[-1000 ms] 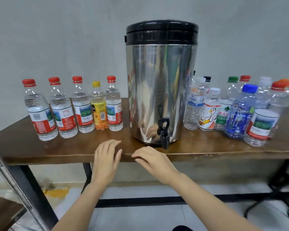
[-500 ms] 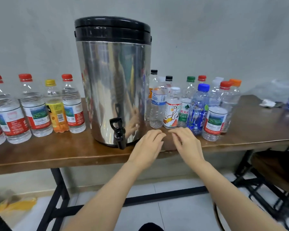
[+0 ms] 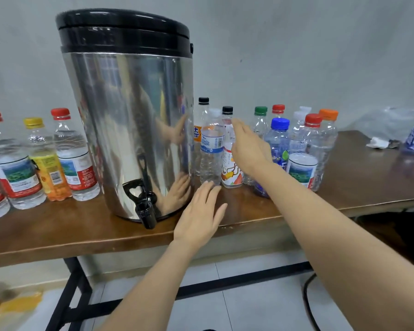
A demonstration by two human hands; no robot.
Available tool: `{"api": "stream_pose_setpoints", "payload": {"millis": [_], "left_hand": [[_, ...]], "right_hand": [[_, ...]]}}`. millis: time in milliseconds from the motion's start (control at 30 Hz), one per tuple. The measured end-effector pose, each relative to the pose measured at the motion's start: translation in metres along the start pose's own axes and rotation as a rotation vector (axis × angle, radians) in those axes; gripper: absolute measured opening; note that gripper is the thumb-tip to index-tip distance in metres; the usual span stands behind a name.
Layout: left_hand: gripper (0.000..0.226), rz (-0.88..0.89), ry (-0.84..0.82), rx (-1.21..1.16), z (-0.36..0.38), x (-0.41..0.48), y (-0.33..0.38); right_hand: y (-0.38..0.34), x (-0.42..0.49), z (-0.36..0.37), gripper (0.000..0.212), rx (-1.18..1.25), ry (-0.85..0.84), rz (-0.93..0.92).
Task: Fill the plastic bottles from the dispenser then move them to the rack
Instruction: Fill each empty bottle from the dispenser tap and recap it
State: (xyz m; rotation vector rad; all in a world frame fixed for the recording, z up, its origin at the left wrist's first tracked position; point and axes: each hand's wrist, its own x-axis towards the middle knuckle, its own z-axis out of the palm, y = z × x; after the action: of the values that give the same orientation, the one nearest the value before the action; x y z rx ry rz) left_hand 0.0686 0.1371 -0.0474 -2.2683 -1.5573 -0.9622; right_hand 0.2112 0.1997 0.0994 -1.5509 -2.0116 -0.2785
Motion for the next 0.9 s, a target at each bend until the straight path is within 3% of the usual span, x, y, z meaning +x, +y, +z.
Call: {"api": "stream_pose_setpoints", "payload": {"millis": [133, 333, 700, 900], "left_hand": [[0.058, 0.001, 0.024, -0.005, 0.001, -0.001, 0.0], [0.057, -0.017, 0.051, -0.03, 0.001, -0.001, 0.0], [0.061, -0.055, 0.062, -0.079, -0.004, -0.001, 0.003], [0.069, -0.144, -0.022, -0.314, -0.018, -0.001, 0.005]], "right_hand": [[0.009, 0.011, 0.008, 0.077, -0.061, -0.11, 0.017], [0.011, -0.004, 0.001, 0.049, -0.051, 0.008, -0.019], [0.009, -0.025, -0.015, 0.039, 0.047, 0.089, -0.009], [-0.005, -0.048, -0.037, 0.046, 0.102, 0.056, -0.073]]}}
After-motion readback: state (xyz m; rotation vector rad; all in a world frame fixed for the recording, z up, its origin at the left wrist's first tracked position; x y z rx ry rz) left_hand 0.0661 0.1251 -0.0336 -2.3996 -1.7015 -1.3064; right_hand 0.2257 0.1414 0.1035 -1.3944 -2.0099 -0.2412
